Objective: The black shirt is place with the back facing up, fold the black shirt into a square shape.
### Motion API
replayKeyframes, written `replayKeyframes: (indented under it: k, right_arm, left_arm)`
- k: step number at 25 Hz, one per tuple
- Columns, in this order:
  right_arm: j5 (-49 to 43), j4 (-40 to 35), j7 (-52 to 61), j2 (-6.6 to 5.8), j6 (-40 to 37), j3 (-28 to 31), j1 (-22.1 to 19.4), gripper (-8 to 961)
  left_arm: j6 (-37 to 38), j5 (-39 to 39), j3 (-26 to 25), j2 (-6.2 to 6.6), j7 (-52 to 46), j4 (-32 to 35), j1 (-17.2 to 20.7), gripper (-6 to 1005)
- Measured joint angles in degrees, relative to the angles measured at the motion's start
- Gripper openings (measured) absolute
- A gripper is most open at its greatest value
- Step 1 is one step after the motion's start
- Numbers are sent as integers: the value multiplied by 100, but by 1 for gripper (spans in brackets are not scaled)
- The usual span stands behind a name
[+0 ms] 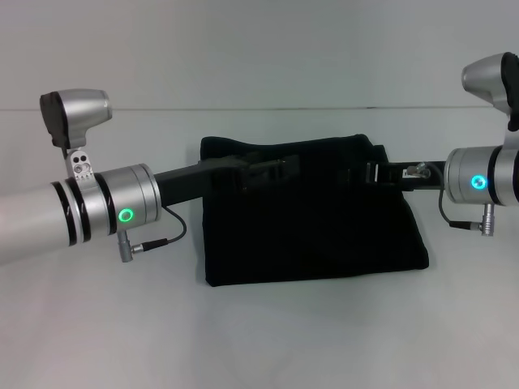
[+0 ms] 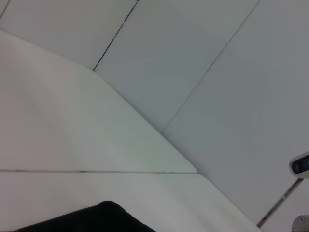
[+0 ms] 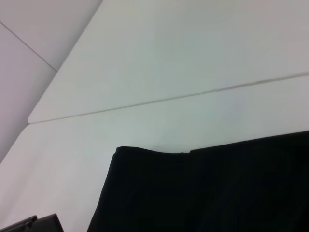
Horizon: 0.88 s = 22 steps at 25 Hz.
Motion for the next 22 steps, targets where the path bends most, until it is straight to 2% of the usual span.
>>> replayKeyframes:
  k: [9, 22]
  right_arm:
    - [149, -71, -231, -37, 7, 6, 25, 47]
    - [219, -1021, -234, -53, -822, 7, -265, 48]
  left_arm:
    - [-2, -1, -2, 0, -36, -30, 17, 950]
    - [7, -2, -3, 0, -192, -29, 52, 950]
